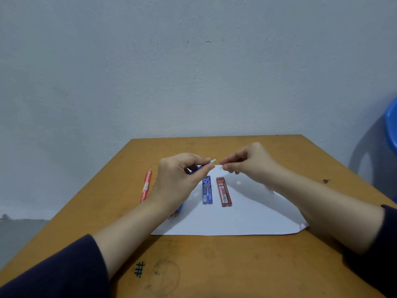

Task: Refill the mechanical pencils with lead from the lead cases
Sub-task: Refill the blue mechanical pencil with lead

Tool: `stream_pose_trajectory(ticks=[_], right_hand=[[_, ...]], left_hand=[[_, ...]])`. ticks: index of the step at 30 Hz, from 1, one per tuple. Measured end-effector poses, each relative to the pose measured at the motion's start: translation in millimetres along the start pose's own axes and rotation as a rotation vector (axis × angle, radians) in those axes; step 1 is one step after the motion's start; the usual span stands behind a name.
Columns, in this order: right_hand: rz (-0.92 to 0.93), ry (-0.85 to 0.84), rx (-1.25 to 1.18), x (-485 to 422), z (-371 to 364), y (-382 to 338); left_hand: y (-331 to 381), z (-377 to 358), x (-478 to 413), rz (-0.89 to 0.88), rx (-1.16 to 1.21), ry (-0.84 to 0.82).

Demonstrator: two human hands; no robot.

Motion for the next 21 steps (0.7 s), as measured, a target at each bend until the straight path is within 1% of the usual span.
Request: stream_pose_trajectory(ticks=[5, 10, 21], right_hand=[[0.018, -0.009, -0.3, 7.8, 1.8, -15.5], [-0.04, -0.075, -0.535, 10.6, -3.0, -17.7], [-0.076, -0.108, -0.616, 12.3, -9.1, -17.8]], left_hand=[[-2.1, -0.7, 0.3, 0.005, -0.009, 0.011], [-0.4, -1.1, 0.2, -0.014, -0.042, -0.007], [-0.3, -1.1, 0.0, -0.023, -0.038, -0.01]])
Point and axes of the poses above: each hand's wrist, its own x-axis away from the middle knuckle, its own z-axis out of the back of the hand, y = z × x, the point moved 7 cm from there along -x, towards the middle knuckle, and after that the axes turned 4 degrees about x, right-handed, at the moved point
